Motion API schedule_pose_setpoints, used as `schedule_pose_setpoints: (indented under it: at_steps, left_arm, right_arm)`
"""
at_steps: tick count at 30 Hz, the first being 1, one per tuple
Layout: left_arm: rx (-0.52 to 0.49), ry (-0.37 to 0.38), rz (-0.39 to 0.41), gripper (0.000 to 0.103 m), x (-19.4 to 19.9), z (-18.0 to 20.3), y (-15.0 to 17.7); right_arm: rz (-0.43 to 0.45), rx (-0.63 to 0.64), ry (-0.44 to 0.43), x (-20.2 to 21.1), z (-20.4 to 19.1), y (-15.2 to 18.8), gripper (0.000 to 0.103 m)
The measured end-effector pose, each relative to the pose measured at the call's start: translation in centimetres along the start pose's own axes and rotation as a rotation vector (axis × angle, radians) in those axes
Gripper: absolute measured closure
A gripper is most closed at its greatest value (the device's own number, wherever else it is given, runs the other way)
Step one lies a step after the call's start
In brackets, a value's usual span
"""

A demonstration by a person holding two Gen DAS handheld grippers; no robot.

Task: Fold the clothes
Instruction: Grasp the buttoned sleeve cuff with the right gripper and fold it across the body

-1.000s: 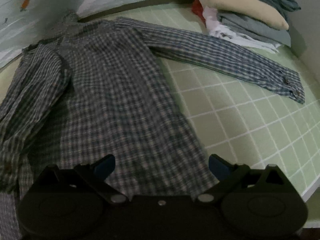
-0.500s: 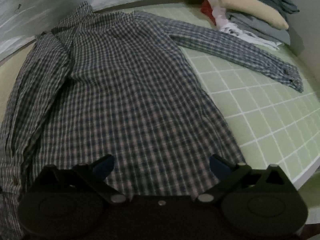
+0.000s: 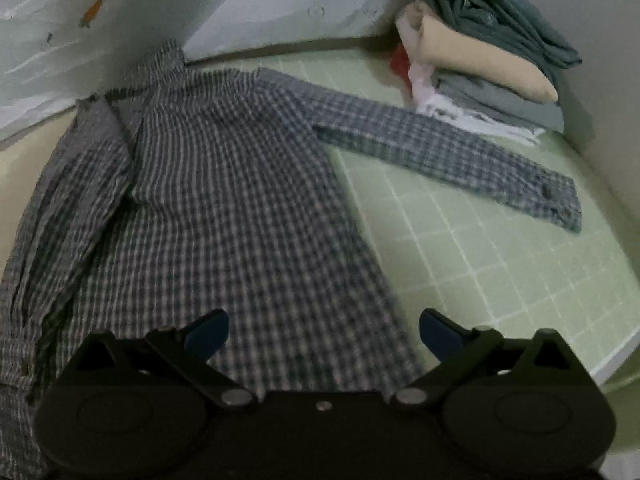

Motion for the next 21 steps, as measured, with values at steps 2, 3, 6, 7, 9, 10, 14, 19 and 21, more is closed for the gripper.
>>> schedule_pose_setpoints:
  at_steps: [2,3,6,7,9,10,14,19,21]
  left_arm:
    - [-0.010,-0.026,0.022,0.004,-0.1,1.3,-0.3]
    - [-0.013,-0.046,0.033,0.004,-0.1,1.9,-0.5]
    - [-0.020,-0.086,0.061,0.004,-0.4,3.5,-1.0]
    - [-0.022,-0.090,0.069,0.004,-0.6,3.8,-1.2]
    - [-0.027,-0.104,0.082,0.003,-0.9,4.6,-1.6]
    - [-0.029,-0.111,0.089,0.003,-1.0,5.0,-1.8]
    - [-0.049,-0.170,0.085,0.002,-1.9,6.4,-2.2]
    - [-0.071,-0.196,0.048,0.002,-3.0,7.3,-2.6]
    - [-0.073,-0.196,0.034,0.002,-3.5,7.4,-2.7]
  right_arm:
    - [-0.006,0.001,-0.010,-0.4,0.7,-0.6,0.000]
    - [-0.007,0.005,-0.012,-0.7,1.0,-1.0,0.000]
    - [0.023,0.016,0.009,-1.7,2.8,-2.1,0.000]
    - [0.028,0.017,0.015,-2.3,3.5,-2.5,0.000]
    - [0.027,-0.009,0.018,-3.5,5.4,-3.4,0.001]
    - [0.025,-0.027,0.025,-4.2,6.5,-3.9,0.001]
    - [0.034,-0.084,0.088,-6.9,10.3,-5.4,0.005]
    - [0.072,-0.157,0.228,-9.3,15.1,-7.2,0.007]
    - [0.064,-0.186,0.255,-10.2,16.5,-7.5,0.007]
Point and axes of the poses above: each gripper's, at about its wrist camera, not at the fingertips, and x roughly against the way its jaws point, z to its right, y to its underside, the point moved 1 cm from there along -x, roughly the way its jaws point, and after that the axes turned 4 degrees about y, right-handed, at the moved point
